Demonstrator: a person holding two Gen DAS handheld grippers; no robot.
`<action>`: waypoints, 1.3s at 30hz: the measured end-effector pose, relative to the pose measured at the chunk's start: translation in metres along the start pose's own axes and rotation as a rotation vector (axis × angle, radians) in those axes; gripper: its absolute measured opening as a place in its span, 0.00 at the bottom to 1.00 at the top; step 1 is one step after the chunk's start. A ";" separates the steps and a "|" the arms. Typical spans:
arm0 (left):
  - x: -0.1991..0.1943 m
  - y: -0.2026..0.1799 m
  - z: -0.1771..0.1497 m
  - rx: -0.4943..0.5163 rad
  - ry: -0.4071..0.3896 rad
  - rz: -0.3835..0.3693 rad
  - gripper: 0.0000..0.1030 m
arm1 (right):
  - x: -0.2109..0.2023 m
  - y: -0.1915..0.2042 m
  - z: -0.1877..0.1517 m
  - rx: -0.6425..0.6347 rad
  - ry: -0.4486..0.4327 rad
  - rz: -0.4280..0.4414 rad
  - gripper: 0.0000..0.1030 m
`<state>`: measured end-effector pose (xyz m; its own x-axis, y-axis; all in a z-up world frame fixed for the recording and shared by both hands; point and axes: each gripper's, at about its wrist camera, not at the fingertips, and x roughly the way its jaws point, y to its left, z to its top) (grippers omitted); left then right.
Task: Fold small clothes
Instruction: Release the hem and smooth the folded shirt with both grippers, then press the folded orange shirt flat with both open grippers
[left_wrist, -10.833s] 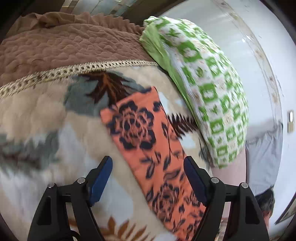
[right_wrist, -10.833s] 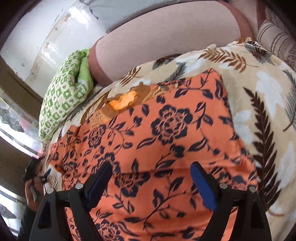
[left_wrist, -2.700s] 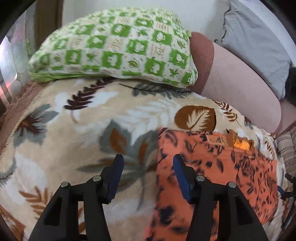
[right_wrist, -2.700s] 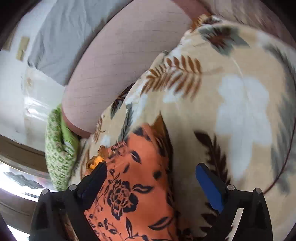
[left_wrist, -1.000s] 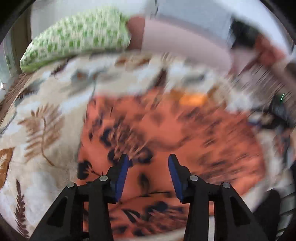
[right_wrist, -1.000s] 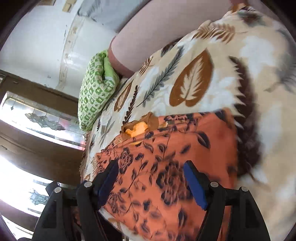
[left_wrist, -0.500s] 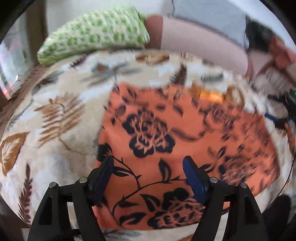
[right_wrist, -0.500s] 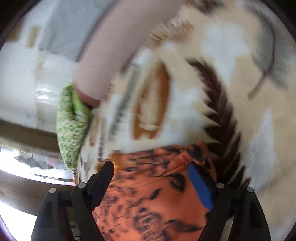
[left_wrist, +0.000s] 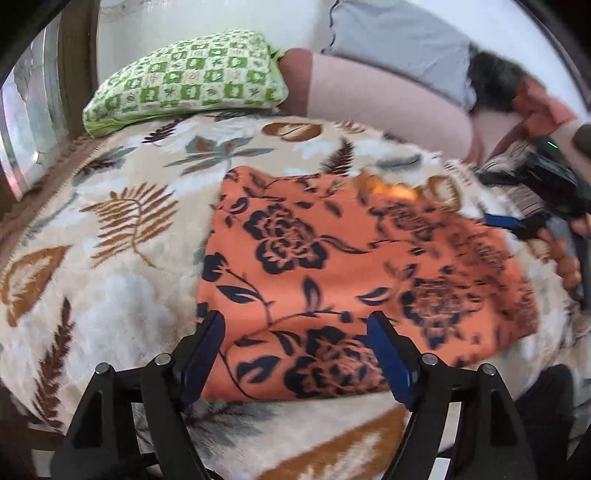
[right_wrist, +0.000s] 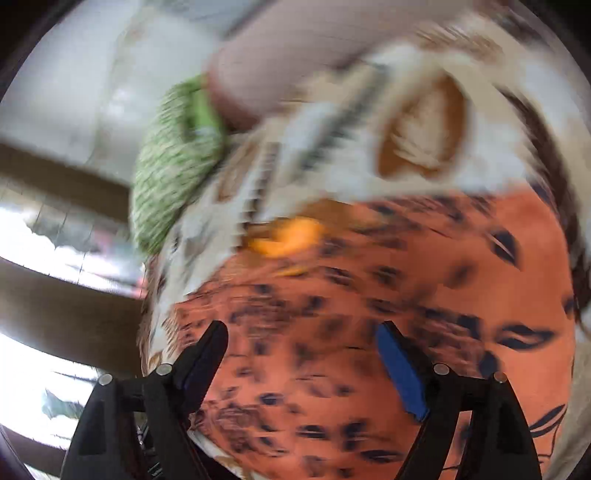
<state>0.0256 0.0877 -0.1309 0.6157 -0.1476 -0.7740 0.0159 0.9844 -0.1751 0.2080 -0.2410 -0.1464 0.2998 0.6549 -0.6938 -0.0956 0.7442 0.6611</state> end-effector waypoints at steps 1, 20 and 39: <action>-0.004 0.002 -0.001 -0.015 -0.011 -0.032 0.77 | 0.012 0.021 0.001 -0.047 0.052 0.047 0.82; 0.002 -0.038 0.010 0.006 -0.039 -0.088 0.77 | -0.066 -0.034 -0.100 0.148 -0.093 0.210 0.83; 0.065 -0.067 0.005 0.032 0.108 0.023 0.77 | -0.118 -0.186 -0.202 0.588 -0.332 0.093 0.08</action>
<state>0.0687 0.0122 -0.1662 0.5275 -0.1327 -0.8391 0.0288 0.9900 -0.1384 -0.0013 -0.4302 -0.2449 0.6000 0.5674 -0.5640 0.3689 0.4294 0.8243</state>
